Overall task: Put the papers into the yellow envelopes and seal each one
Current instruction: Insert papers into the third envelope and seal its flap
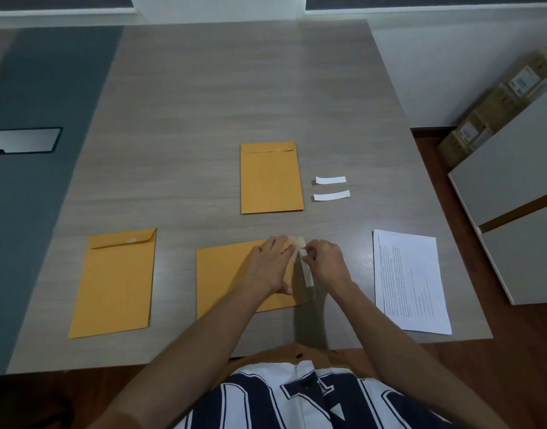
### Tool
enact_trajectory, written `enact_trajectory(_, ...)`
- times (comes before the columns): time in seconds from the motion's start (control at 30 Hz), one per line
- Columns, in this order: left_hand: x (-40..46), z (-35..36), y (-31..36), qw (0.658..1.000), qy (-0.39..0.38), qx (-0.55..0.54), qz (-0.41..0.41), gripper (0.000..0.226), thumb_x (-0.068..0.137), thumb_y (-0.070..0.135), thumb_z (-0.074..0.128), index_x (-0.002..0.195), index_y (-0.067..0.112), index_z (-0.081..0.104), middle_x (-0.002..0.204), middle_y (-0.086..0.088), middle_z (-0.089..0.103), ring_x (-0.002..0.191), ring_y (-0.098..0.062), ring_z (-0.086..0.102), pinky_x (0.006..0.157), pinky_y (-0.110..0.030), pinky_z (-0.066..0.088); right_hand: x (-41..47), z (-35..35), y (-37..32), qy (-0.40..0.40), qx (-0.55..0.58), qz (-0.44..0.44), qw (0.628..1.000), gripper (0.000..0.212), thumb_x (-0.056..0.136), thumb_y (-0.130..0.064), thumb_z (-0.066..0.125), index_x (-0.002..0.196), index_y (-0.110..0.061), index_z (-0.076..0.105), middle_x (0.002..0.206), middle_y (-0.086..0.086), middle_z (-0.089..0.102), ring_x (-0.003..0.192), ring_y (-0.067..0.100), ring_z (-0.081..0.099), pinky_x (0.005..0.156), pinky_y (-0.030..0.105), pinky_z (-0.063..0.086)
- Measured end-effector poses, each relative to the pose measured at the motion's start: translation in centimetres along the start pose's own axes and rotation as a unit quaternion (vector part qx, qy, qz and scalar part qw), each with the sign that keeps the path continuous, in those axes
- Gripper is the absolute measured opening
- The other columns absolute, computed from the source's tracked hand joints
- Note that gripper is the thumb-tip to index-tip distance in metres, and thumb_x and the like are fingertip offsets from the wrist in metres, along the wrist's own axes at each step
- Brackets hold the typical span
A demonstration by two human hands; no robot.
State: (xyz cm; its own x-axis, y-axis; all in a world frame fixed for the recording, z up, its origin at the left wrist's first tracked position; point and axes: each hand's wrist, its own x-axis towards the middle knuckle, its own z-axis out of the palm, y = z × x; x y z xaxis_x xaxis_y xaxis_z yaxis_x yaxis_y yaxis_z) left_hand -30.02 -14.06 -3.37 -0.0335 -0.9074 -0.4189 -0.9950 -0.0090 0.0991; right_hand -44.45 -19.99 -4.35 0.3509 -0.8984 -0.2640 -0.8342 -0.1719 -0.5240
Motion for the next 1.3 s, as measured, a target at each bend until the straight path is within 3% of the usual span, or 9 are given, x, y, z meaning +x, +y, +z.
enact_trajectory(0.4, -0.1, -0.1, 0.0, 1.0, 0.007, -0.014, 0.005, 0.104, 0.069, 0.054, 0.08, 0.152, 0.023, 0.025, 0.16, -0.005, 0.015, 0.147, -0.026, 0.013, 0.112, -0.051, 0.03, 1.3, 0.3, 0.0, 0.01, 0.071, 0.033, 0.997, 0.005, 0.09, -0.015, 0.067, 0.095, -0.012, 0.066, 0.087, 0.001, 0.065, 0.081, 0.015, 0.061, 0.076, 0.028, 0.054)
enact_trajectory(0.77, -0.1, -0.2, -0.1, 1.0, 0.008, -0.026, 0.006, 0.102, 0.068, 0.052, 0.081, 0.15, 0.025, 0.028, 0.159, -0.004, 0.017, 0.146, -0.025, 0.014, 0.112, -0.051, 0.03, 1.4, -0.9, 0.4, -0.044, 0.081, 0.03, 0.995, 0.007, 0.095, -0.009, 0.055, 0.09, -0.013, 0.055, 0.097, 0.006, 0.057, 0.083, 0.016, 0.055, 0.067, 0.023, 0.045)
enact_trajectory(0.9, 0.0, -0.5, -0.3, 0.999, 0.004, -0.044, -0.001, 0.104, 0.067, 0.053, 0.082, 0.15, 0.025, 0.027, 0.16, -0.003, 0.017, 0.147, -0.024, 0.013, 0.114, -0.051, 0.028, 0.3, -2.3, 0.8, -0.022, 0.176, 0.035, 0.984, 0.005, 0.098, -0.014, 0.053, 0.093, -0.016, 0.055, 0.096, 0.003, 0.059, 0.084, 0.016, 0.059, 0.069, 0.027, 0.051)
enact_trajectory(1.0, 0.6, -1.0, -0.6, 0.996, -0.007, -0.084, -0.004, 0.108, 0.063, 0.049, 0.085, 0.15, 0.026, 0.027, 0.159, -0.001, 0.02, 0.147, -0.023, 0.014, 0.116, -0.05, 0.025, 0.2, -3.9, 0.9, 0.026, 0.289, 0.086, 0.953, 0.003, 0.097, -0.016, 0.056, 0.094, -0.016, 0.056, 0.092, 0.007, 0.066, 0.08, 0.021, 0.068, 0.072, 0.034, 0.06)
enact_trajectory(1.1, 1.3, -2.1, -1.4, 0.991, 0.0, -0.13, 0.009, 0.101, 0.062, 0.043, 0.087, 0.147, 0.025, 0.035, 0.154, 0.0, 0.032, 0.143, -0.022, 0.025, 0.115, -0.043, 0.029, 0.7, -5.3, 0.7, 0.056, 0.365, 0.117, 0.922, 0.004, 0.095, -0.01, 0.059, 0.099, -0.008, 0.058, 0.091, 0.01, 0.066, 0.075, 0.019, 0.07, 0.069, 0.031, 0.06)
enact_trajectory(1.2, 2.2, -3.8, -1.5, 0.952, 0.006, -0.304, 0.003, 0.074, 0.07, 0.024, 0.084, 0.138, 0.021, 0.053, 0.138, 0.002, 0.053, 0.128, -0.016, 0.048, 0.102, -0.029, 0.042, 1.5, -6.2, 0.7, 0.058, 0.42, 0.126, 0.897, 0.014, 0.093, -0.002, 0.059, 0.106, -0.007, 0.059, 0.092, 0.014, 0.062, 0.07, 0.018, 0.069, 0.07, 0.034, 0.061)
enact_trajectory(1.3, 3.1, -5.6, -0.7, 0.861, -0.002, -0.508, -0.04, 0.044, 0.082, 0.014, 0.073, 0.125, 0.017, 0.063, 0.111, 0.004, 0.067, 0.106, -0.011, 0.061, 0.088, -0.022, 0.048, 2.4, -6.8, 0.6, 0.053, 0.453, 0.13, 0.881, 0.017, 0.091, 0.002, 0.057, 0.105, -0.006, 0.063, 0.09, 0.014, 0.061, 0.069, 0.018, 0.068, 0.074, 0.036, 0.061)
